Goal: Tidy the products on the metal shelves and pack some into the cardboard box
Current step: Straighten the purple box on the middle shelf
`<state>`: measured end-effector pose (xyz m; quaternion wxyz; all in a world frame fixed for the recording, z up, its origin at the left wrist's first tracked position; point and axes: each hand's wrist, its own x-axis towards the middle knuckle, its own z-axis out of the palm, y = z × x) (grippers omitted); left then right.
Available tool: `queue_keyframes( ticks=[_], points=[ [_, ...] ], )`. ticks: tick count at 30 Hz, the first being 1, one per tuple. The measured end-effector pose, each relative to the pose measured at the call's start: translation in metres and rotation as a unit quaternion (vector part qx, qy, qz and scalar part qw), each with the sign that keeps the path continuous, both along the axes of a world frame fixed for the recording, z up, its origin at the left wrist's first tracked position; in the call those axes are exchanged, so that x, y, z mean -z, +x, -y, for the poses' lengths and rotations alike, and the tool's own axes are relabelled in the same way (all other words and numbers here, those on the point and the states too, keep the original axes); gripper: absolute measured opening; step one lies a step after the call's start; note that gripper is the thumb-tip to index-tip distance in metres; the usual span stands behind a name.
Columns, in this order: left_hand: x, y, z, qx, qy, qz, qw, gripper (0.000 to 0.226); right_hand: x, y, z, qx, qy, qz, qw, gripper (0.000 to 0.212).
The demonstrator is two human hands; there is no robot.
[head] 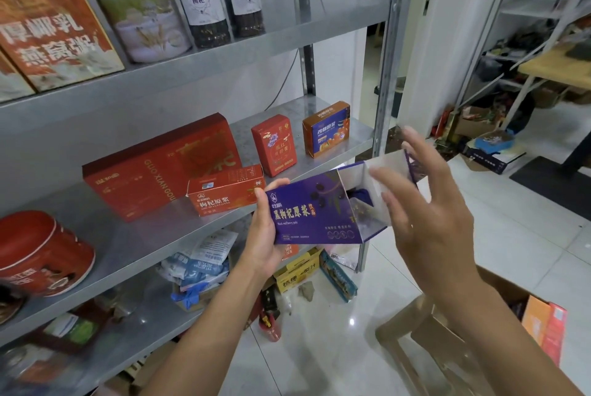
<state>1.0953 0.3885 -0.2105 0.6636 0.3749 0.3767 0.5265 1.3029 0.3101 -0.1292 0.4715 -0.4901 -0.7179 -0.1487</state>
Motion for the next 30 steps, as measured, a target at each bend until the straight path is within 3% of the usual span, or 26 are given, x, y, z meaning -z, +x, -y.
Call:
queue_keyframes(
  ticks=[5,9,13,17,22,25,30],
  points=[
    [-0.003,0.000,-0.003,0.000,0.040,-0.033,0.999,0.060,0.005,-0.002,-0.008,-0.107,-0.058,-0.045,0.992,0.036],
    [-0.005,0.001,-0.005,-0.004,0.052,-0.043,0.998,0.061,0.005,-0.003,-0.005,-0.137,-0.098,-0.128,0.977,0.026],
    [-0.007,0.001,-0.006,-0.006,0.049,-0.050,0.997,0.061,0.004,-0.007,0.002,-0.142,-0.110,-0.193,0.965,0.032],
    [-0.008,0.004,-0.006,-0.008,0.048,-0.052,0.998,0.060,0.012,-0.016,0.003,-0.087,-0.082,-0.169,0.978,0.035],
    [-0.011,0.006,-0.005,-0.008,0.045,-0.063,0.997,0.075,0.021,-0.025,0.006,-0.152,-0.152,-0.152,0.965,0.054],
    [-0.012,0.005,-0.005,0.004,0.060,-0.060,0.996,0.064,0.025,-0.027,0.007,-0.142,-0.187,-0.107,0.966,0.061],
    [-0.012,0.006,-0.005,0.016,0.061,-0.055,0.996,0.056,0.023,-0.024,0.012,-0.198,-0.186,-0.168,0.948,0.056]
  ],
)
